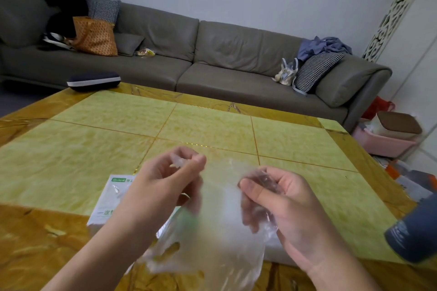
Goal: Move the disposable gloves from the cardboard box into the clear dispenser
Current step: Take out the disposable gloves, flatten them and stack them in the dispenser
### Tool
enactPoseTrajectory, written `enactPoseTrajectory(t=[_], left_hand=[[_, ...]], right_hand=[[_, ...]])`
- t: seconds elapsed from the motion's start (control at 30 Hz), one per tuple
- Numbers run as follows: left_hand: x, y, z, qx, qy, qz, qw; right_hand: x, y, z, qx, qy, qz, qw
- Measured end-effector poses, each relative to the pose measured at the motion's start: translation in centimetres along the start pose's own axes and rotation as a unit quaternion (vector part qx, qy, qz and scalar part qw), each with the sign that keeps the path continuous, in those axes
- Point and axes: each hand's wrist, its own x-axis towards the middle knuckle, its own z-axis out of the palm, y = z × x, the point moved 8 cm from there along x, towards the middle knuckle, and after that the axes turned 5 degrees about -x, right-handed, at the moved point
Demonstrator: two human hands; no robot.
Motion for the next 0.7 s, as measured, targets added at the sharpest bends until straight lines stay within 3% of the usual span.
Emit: enactPoseTrajectory(t=[0.07, 0.37, 0.57, 0.7], left_hand=[[0.2, 0.1, -0.9, -0.010, 0.034, 0.008, 0.999], [1.0, 0.3, -3.2, 0.024, 0.055, -0.002, 0.998], [1.0, -0.2, -2.7, -0.169, 0.014, -0.038, 0.985], [0.6, -0.3, -2.4, -0.062, 0.022, -0.026, 0.998]], right_hand=[[-0.1, -0.3, -0.3, 0.001, 0.015, -0.006, 1.000], [0.1, -0.2, -1.7, -0.011, 0.060, -0.016, 0.998], [0.2, -0.2, -1.6, -0.029, 0.046, -0.015, 0.998], [-0.1, -0.5, -0.9, -0.097, -0.029, 0.021, 0.995]])
